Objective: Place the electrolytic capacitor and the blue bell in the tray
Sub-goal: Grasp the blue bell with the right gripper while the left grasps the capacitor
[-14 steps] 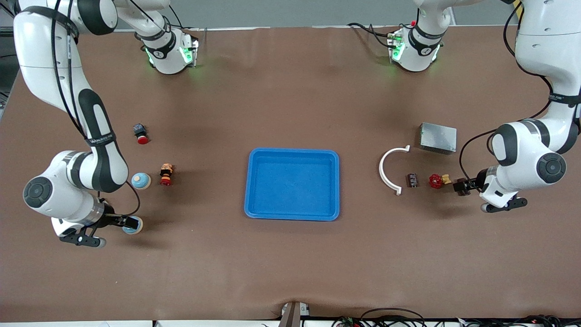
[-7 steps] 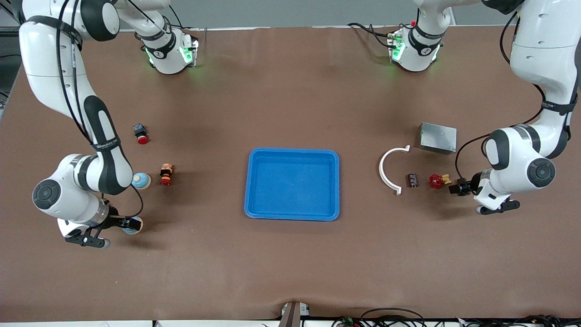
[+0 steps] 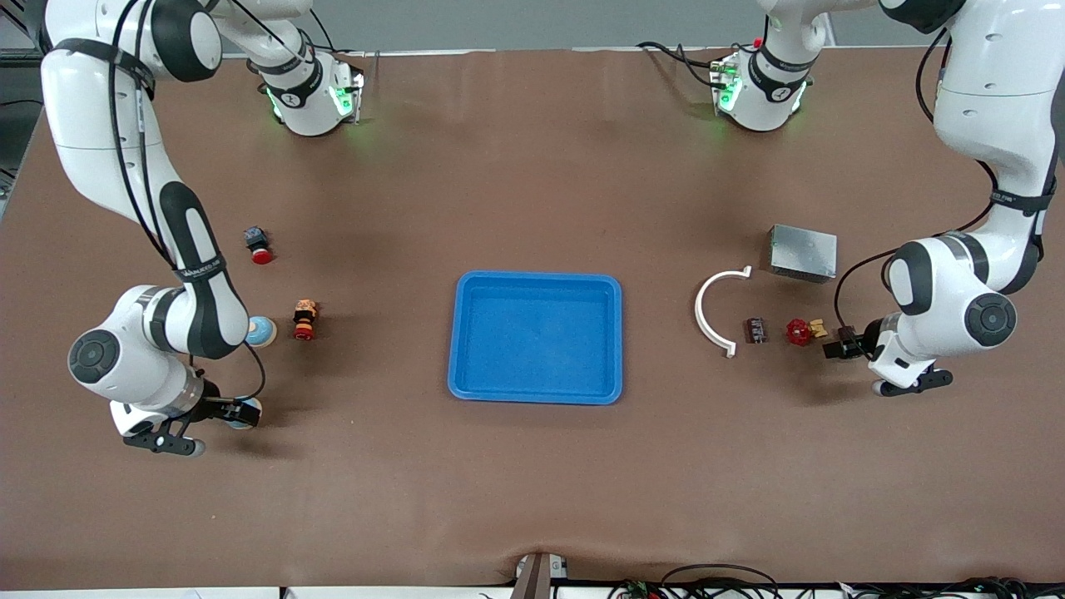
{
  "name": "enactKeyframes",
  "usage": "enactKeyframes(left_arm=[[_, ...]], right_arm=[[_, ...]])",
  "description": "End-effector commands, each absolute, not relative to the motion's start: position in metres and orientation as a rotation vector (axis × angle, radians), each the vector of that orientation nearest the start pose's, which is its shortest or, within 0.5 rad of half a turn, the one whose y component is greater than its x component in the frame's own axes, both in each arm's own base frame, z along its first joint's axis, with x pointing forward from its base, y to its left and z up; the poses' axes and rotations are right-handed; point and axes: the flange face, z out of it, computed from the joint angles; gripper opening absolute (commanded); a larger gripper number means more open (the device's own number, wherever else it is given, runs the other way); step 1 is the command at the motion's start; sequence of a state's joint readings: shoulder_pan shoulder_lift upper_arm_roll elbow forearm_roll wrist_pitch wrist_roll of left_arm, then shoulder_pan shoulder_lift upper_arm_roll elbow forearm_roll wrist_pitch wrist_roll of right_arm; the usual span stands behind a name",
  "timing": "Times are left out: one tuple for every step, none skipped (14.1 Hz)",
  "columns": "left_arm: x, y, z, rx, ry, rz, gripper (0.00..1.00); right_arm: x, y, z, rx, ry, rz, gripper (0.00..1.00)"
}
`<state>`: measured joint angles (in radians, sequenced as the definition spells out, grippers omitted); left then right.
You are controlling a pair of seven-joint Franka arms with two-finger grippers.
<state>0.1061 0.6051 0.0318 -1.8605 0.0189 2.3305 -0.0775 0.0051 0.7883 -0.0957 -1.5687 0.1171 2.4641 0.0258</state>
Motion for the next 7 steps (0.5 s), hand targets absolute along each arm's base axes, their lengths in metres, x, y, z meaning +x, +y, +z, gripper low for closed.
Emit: enactKeyframes(left_arm=[[0.624, 0.088, 0.178, -3.087, -0.303, 0.190, 1.00], [0.625, 0.087, 0.178, -3.087, -0.303, 0.180, 1.00], [0.625, 0.087, 0.178, -3.086, -0.321, 0.177, 1.00], [0.625, 0.086, 0.178, -3.080, -0.350, 0.177, 0.93], [0.625, 0.085, 0.177, -3.075, -0.369, 0.178, 0.84], [0.625, 0.082, 0.177, -3.075, -0.367, 0.178, 0.78], [0.625, 0.082, 0.177, -3.075, -0.372, 0.178, 0.70]], right_arm=[[0.714, -0.051, 0.191, -3.106, 0.275, -0.186, 0.00], [0.714, -0.051, 0.190, -3.107, 0.268, -0.183, 0.00], [0.714, -0.050, 0.190, -3.105, 0.267, -0.183, 0.00], [0.714, -0.046, 0.191, -3.106, 0.260, -0.174, 0.00], [0.714, -0.041, 0.194, -3.104, 0.254, -0.176, 0.00], [0.714, -0.032, 0.199, -3.103, 0.242, -0.154, 0.00], [0.713, -0.016, 0.205, -3.105, 0.210, -0.094, 0.00]])
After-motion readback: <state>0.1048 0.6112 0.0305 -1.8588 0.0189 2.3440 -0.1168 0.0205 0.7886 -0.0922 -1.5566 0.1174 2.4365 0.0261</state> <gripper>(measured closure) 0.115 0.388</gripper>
